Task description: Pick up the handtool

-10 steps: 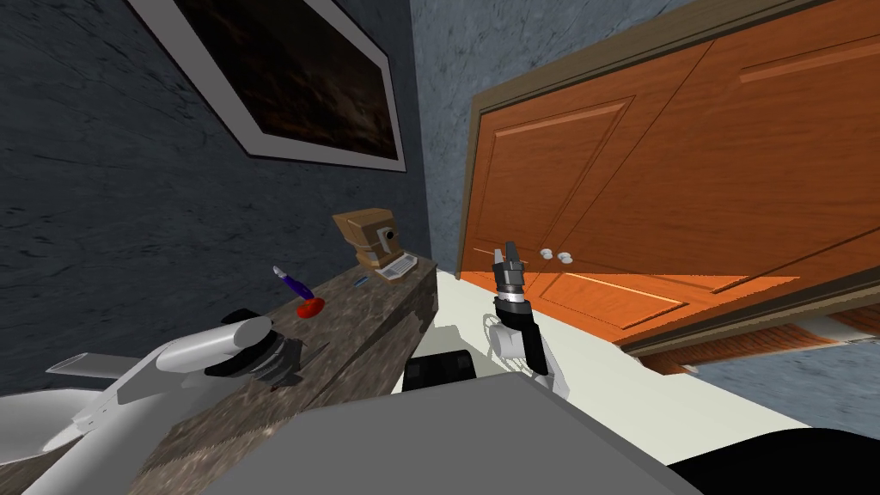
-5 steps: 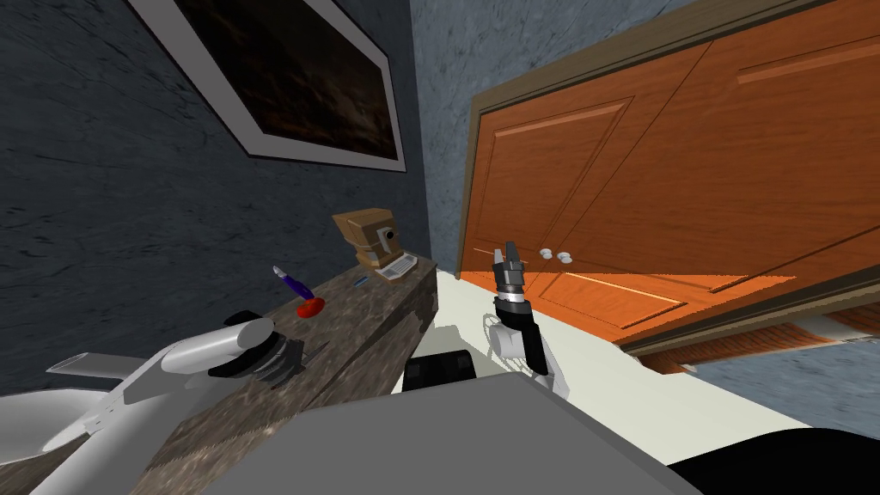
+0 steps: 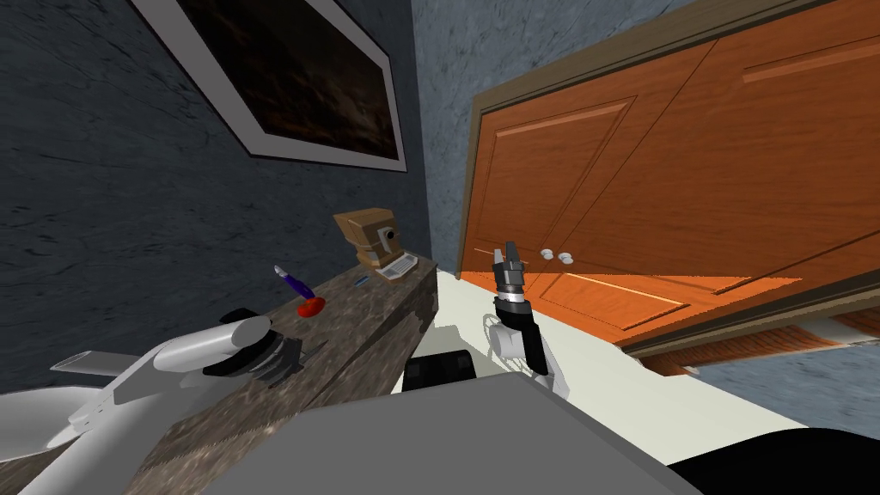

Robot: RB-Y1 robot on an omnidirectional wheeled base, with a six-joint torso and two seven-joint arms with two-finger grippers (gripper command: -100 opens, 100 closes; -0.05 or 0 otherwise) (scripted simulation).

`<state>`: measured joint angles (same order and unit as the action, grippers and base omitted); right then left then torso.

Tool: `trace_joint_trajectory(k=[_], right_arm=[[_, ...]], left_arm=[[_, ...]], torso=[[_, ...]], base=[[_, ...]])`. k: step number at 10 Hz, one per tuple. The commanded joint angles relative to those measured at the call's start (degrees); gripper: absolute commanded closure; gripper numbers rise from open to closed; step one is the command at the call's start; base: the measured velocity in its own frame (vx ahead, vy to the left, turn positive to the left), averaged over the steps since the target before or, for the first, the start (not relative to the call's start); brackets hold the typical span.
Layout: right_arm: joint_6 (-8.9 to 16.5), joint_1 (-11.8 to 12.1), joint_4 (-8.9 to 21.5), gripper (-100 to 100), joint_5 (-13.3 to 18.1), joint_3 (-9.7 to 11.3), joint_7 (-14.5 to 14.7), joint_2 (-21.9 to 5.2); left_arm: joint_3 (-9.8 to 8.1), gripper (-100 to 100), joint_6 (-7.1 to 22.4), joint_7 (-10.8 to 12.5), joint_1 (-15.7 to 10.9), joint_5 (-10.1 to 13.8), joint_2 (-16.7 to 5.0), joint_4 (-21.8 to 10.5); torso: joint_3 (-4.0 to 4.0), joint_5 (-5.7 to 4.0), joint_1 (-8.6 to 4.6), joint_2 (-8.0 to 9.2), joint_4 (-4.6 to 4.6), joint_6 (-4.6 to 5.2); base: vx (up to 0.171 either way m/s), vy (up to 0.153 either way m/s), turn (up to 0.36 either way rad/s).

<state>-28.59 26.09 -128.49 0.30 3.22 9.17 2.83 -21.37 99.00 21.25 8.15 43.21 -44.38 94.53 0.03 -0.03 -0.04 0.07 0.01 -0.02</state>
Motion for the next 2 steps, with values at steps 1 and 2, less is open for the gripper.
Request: trace_joint_trajectory(k=[1, 2], right_arm=[[0.0, 0.0, 0.0, 0, 0.0, 0.0, 0.0, 0.0], [0.0, 0.0, 0.0, 0, 0.0, 0.0, 0.0, 0.0]], left_arm=[[0.0, 100, 0.0, 0.0, 0.0, 0.0, 0.0, 0.0], [-0.07, 0, 0.2, 0.0, 0.0, 0.1, -0.1, 0.1]], torso=[[0.0, 0.0, 0.0, 0.0, 0.0, 0.0], [-0.01, 0.03, 0.02, 0.0, -0.01, 0.01]], base=[[0.0, 0.0, 0.0], [0.0, 0.0, 0.0]])
